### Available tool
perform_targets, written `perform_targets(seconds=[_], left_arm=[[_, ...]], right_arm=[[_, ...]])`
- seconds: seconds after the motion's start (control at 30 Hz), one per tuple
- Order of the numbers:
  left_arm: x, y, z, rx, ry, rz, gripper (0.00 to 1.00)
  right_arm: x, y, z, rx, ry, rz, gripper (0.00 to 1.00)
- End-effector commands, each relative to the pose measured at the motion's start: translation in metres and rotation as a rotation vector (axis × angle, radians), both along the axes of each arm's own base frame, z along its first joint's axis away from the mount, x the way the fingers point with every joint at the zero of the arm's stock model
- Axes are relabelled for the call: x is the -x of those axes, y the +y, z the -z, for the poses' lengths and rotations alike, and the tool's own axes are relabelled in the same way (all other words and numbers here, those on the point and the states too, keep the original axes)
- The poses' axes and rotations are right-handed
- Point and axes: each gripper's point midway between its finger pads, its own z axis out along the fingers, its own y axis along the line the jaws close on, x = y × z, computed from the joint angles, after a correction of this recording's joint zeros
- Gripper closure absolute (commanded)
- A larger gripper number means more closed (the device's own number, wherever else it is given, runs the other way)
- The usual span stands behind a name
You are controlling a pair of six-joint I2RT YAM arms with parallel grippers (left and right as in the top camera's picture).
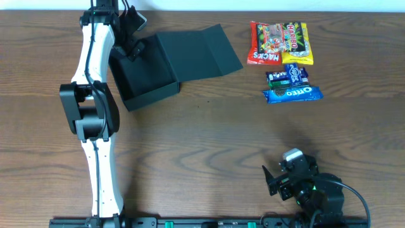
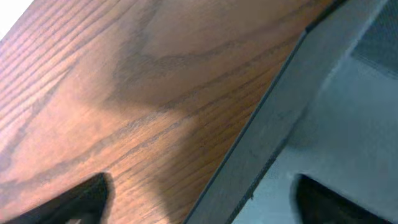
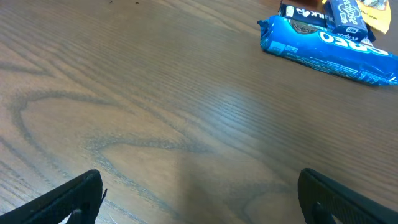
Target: Pack container
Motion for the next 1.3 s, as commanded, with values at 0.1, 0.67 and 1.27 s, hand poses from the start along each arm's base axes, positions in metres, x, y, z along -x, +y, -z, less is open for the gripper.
perform_targets(seconds=[0.1,0.67,1.27], left_arm=[[0.005,0.008,0.025,-0.027,0.054,-0.019,0.44],[0.044,-0.012,0.029,0.157,0.238,-0.405,0.94],[0.159,-0.106,0.021,0.213,0.746,-0.547,0.94]], right_arm=[[0.001,0.003,0.001,-0.014,0.004,-0.009,0.01],[0.001,0.003,0.001,-0.014,0.005,-0.009,0.01],[0.001,0.003,0.001,-0.014,0.004,-0.009,0.01]])
